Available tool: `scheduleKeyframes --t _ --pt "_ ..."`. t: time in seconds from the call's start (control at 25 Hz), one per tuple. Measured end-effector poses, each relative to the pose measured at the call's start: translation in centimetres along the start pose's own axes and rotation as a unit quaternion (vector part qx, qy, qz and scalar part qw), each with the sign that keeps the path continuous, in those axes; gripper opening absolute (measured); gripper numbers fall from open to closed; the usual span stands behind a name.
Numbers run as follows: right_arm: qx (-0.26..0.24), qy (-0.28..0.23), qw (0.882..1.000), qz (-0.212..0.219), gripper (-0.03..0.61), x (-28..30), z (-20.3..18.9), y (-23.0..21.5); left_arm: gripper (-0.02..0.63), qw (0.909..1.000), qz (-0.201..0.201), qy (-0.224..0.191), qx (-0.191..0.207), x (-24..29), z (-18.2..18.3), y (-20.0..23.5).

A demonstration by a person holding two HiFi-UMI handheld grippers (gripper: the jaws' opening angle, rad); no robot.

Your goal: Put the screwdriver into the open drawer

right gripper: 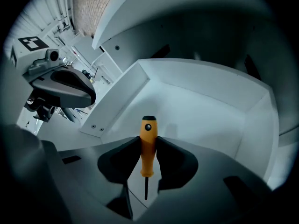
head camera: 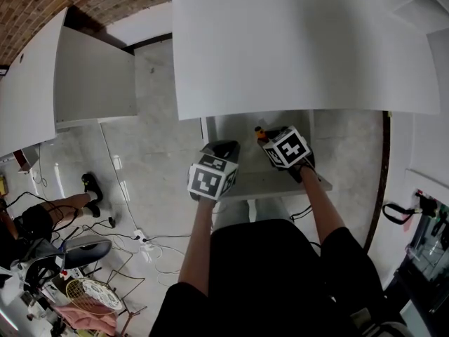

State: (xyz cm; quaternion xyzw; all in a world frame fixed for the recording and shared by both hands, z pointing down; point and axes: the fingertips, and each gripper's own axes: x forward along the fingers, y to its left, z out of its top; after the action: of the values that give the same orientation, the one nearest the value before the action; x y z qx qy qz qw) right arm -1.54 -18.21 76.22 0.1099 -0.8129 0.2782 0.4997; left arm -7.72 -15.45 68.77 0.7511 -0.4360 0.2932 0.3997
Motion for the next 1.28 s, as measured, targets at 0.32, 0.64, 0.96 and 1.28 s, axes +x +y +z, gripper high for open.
scheduleKeyframes --t 0.32,0.64,0.96,1.28 --pt "0.022 0.015 1.000 -0.009 0.109 1.5 -1.0 -0.6 0.008 1.0000 0.001 0.003 -0.001 0.6 -0.1 -0.1" --pt "0.036 0.022 0.999 -0.021 0.109 2.6 -1.3 -0.8 0.008 0.9999 0.005 -0.003 -0.009 0.6 0.1 0.2" --pt "0.035 0.029 0.998 -0.042 0.109 3.6 -2.0 -1.0 0.009 0.9999 0.006 -0.002 -0.012 0.9 -0.1 0.3" --pt "0.048 0.035 0.998 -0.028 0.109 3.9 -2.5 0.5 0.008 0.9999 0.005 0.001 -0.013 0.8 -0.1 0.0"
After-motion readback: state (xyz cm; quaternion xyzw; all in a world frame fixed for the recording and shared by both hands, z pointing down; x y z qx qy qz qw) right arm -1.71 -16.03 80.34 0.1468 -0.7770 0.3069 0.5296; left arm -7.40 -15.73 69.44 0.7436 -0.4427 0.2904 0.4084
